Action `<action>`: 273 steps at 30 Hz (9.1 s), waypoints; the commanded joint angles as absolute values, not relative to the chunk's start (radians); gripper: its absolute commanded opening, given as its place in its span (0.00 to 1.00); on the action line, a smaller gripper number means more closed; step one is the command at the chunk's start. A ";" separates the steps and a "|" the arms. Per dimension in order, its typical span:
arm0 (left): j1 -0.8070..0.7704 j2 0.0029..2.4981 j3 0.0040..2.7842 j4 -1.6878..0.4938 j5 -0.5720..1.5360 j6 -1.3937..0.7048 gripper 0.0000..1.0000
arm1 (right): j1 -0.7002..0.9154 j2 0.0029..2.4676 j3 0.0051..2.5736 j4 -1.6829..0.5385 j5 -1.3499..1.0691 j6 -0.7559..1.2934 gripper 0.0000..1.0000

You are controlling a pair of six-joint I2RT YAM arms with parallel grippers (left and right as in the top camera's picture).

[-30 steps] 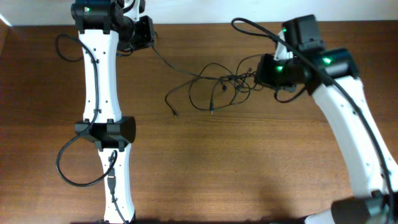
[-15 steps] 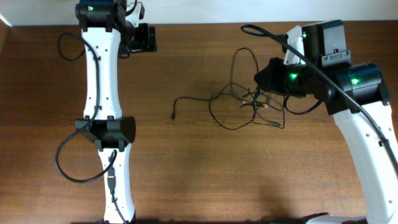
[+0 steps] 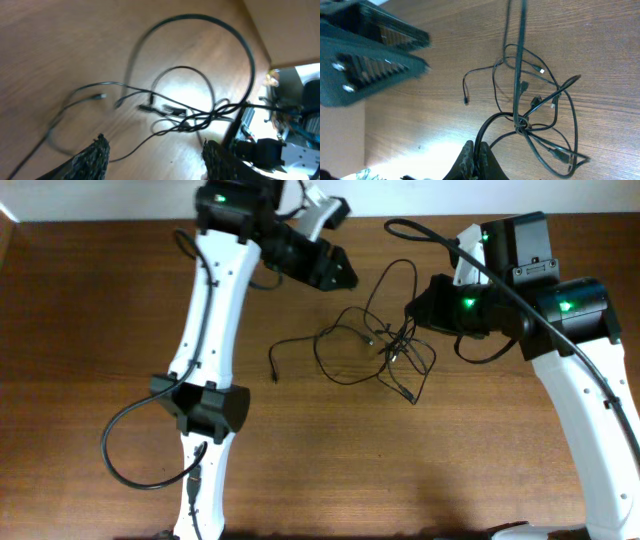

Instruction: Untangle cables

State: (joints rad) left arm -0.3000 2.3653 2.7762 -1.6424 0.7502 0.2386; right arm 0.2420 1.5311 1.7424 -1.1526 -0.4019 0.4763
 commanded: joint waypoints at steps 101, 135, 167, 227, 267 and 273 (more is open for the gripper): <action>0.155 2.182 2.636 -1.523 0.036 -0.016 0.00 | -0.191 1.563 1.689 -1.369 -0.054 0.428 0.04; 0.107 1.866 2.645 -1.295 0.718 -0.056 0.00 | 0.060 1.643 1.840 -1.129 -0.410 0.481 0.99; 0.107 1.735 2.645 -0.986 0.842 -0.381 0.00 | 0.405 2.181 1.836 -0.994 -0.644 0.742 0.67; 0.446 2.040 2.638 -1.537 -0.093 -0.230 0.00 | 0.279 2.206 2.076 -1.236 -0.425 0.184 0.49; -0.140 2.247 1.676 -0.930 0.155 -0.684 0.40 | 0.209 2.206 2.076 -1.374 -0.302 0.142 0.60; -0.150 2.248 1.597 -0.910 0.003 -0.710 0.36 | 0.209 2.206 2.076 -1.374 -0.302 0.142 0.60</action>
